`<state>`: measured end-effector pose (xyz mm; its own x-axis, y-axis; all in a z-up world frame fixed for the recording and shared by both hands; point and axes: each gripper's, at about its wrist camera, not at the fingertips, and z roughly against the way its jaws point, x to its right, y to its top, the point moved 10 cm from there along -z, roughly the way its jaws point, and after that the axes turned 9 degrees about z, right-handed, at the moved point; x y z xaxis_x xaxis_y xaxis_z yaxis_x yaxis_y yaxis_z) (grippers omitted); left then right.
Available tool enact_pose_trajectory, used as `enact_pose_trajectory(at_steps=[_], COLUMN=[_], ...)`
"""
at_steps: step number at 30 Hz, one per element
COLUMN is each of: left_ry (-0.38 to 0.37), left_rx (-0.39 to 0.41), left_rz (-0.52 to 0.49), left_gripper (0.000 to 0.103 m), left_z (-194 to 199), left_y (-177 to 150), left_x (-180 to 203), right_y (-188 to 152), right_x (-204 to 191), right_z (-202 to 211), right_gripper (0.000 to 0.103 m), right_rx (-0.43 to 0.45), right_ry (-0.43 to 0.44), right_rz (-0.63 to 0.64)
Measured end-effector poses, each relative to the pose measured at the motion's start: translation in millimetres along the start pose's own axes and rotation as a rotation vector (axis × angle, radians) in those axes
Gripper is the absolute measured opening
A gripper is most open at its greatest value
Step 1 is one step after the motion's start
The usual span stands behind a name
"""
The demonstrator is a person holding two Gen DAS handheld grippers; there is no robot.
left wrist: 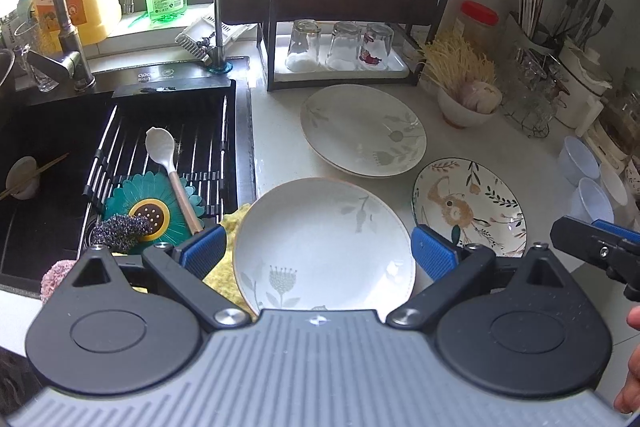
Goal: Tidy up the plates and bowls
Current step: 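Move both grippers toward the plain white plate with orange rim, then close both grippers on the white plate's rim and lift it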
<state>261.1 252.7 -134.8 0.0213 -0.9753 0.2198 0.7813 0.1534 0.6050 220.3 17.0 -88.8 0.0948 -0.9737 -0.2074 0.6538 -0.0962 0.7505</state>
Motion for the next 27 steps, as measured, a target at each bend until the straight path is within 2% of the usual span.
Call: enact_pose_trajectory(at_steps=[7,9,10,18,20,22,27], left_ry=[-0.035,-0.046,-0.045,-0.099,-0.11,-0.116,-0.133], left_rx=[-0.091,-0.121,-0.137,-0.232,-0.253,-0.269,-0.304], left_rz=[-0.086,-0.104,-0.108,-0.094,-0.099,-0.099,-0.07], left_gripper=[0.1,0.1,0.1,0.099,0.099,0.099,0.083], left_z=[-25.0,-35.2,-41.9,-88.6,-98.4,-106.6,-123.6], left_y=[13.3,14.1,14.2,8.6,6.1,4.0,4.5], left_x=[-36.2,-46.4,-52.0,-71.1,-73.2,-75.7,-85.1], right_y=[-18.1,-24.7,-28.0,-55.2,-63.4,-70.8,-86.6], right_x=[-17.1,-23.6,-26.1,-39.9,-41.9,-42.5,-45.9], right_z=[-28.4,-36.3,-40.1,-74.4,-83.8,-92.6,-112.2], right_gripper=[0.103,0.099,0.093,0.087,0.076,0.074,0.053], right_rx=[-0.077,-0.087,-0.093,-0.138,-0.151,-0.161,-0.212], right_ry=[-0.105,-0.086,-0.082,-0.065,-0.067,-0.063,-0.073], right_rz=[-0.139,-0.174,-0.194,-0.282,-0.3,-0.323,-0.313])
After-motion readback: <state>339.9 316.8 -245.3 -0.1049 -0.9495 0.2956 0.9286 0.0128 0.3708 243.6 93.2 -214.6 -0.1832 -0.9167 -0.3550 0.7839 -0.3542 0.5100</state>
